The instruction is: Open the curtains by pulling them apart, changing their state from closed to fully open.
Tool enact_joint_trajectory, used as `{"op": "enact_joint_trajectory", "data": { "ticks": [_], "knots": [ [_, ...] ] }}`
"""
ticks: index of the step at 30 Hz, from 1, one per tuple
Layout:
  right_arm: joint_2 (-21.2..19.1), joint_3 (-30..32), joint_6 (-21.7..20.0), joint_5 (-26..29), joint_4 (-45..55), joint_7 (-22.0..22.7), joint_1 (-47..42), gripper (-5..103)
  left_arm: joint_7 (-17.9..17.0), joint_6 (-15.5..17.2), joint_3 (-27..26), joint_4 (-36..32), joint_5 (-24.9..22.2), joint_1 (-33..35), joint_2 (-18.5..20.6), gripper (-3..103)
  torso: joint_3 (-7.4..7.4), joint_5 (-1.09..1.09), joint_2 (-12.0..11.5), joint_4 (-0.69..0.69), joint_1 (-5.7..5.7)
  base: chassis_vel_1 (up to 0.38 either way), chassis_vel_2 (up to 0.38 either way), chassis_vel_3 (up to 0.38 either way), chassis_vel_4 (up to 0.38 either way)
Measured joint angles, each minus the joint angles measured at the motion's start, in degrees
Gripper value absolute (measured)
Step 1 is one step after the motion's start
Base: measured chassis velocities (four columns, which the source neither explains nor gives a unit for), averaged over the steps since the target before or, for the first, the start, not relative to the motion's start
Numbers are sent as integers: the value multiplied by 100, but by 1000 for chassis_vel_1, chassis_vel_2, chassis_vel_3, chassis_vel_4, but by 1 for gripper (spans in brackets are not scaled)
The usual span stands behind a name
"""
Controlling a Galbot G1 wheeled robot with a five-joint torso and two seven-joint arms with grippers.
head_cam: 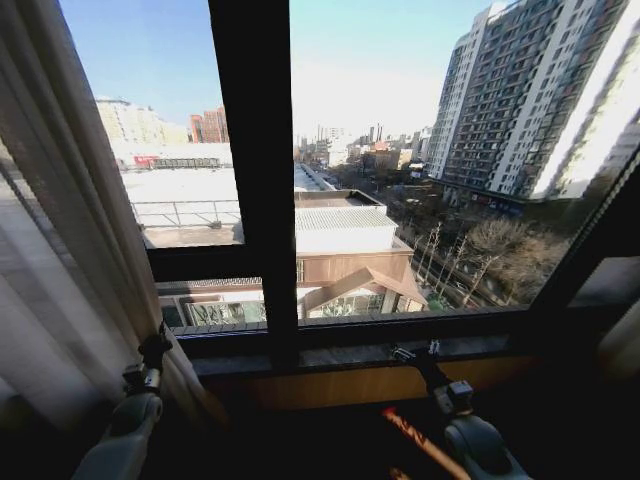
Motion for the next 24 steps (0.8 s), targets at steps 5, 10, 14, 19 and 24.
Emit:
{"op": "enact_joint_trajectory", "data": {
  "ticks": [5, 10, 14, 19, 24],
  "knots": [
    [0, 0, 0, 0, 0, 0, 0, 100, 0, -24, -4, 65, 0, -52, 42, 0, 0, 3, 0, 0, 0, 302, 221, -306, -227],
    [0, 0, 0, 0, 0, 0, 0, 100, -1, -50, -1, 122, 7, -97, 39, 0, 0, 1, 0, -2, 0, 295, 271, -310, -293],
    [0, 0, 0, 0, 0, 0, 0, 100, -1, -81, 0, 126, 22, -72, 2, 0, 0, 1, 0, -1, 1, 341, 343, -344, -358],
    [0, 0, 0, 0, 0, 0, 0, 100, -3, -90, -26, 65, 23, -6, 3, 0, 1, 0, 0, 0, 1, 363, 372, -345, -376],
    [0, 0, 0, 0, 0, 0, 0, 100, -12, -95, -70, 12, 24, 69, 24, 0, 0, 1, 0, 0, 1, 365, 370, -376, -360]
  ]
}}
